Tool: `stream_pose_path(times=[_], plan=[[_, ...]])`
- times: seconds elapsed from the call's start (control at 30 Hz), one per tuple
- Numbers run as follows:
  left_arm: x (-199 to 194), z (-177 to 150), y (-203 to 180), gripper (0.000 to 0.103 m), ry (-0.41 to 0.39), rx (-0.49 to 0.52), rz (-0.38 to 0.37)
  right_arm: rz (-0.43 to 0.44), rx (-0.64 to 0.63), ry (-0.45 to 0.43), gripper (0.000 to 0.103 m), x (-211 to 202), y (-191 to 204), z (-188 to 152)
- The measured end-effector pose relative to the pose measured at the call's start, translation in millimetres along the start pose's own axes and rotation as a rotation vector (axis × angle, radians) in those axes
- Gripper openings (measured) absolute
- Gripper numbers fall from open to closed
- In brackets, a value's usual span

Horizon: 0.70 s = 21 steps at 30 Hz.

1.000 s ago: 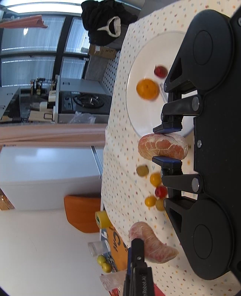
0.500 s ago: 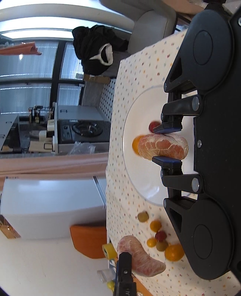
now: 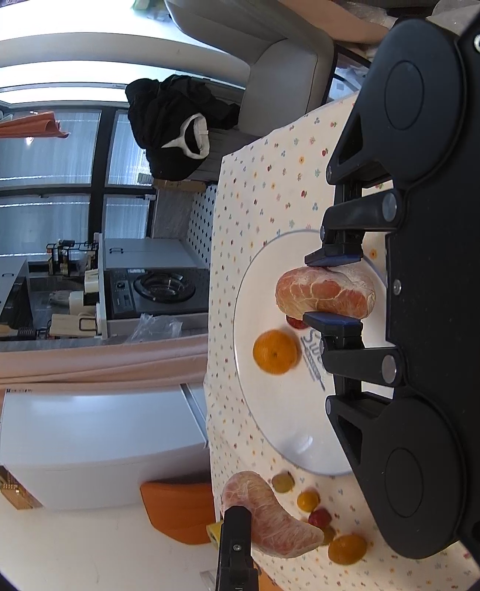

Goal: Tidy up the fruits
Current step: 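Lower both pomelo segments onto the white plate and open both grippers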

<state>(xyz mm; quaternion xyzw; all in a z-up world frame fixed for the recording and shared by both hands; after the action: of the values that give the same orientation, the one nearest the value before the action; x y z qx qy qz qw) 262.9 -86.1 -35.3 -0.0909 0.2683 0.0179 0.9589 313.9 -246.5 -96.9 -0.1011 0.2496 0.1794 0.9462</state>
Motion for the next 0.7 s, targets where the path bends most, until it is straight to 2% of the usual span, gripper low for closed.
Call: stream_pose_path(times=[0.13,0.33,0.47,0.6,0.7], plan=[[13,-2,-9,0.016,0.015,0.007,-0.006,-0.008,0.004,0.012,0.013,9,-3,-2],[31,-3,-18,0.016,0.038,0.018,-0.023,-0.001,0.026,0.006,0.013,14,-11,-2],[42,-4,-22,0.016,0.050,0.014,-0.036,0.014,0.029,0.006,0.014,16,-11,-4],[52,-8,-25,0.017,0.076,0.002,-0.042,0.049,0.030,0.026,0.021,21,-9,-4],[57,-11,-24,0.018,0.104,-0.006,-0.046,0.062,0.050,0.024,0.022,18,-10,-4]])
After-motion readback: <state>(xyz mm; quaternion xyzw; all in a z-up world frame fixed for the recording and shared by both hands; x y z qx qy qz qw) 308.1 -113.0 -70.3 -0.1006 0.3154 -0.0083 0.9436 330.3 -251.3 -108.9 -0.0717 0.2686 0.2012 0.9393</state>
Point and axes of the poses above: each gripper's, at about its wrist camera, not at the fingertips, and x roughly the way its jaws point, y to its left, z to its top, the point moved 3 cm from there along x, roughly the way its jaws point, and after that the axes turned 10 degrees about -x, right-handed, at the moved point
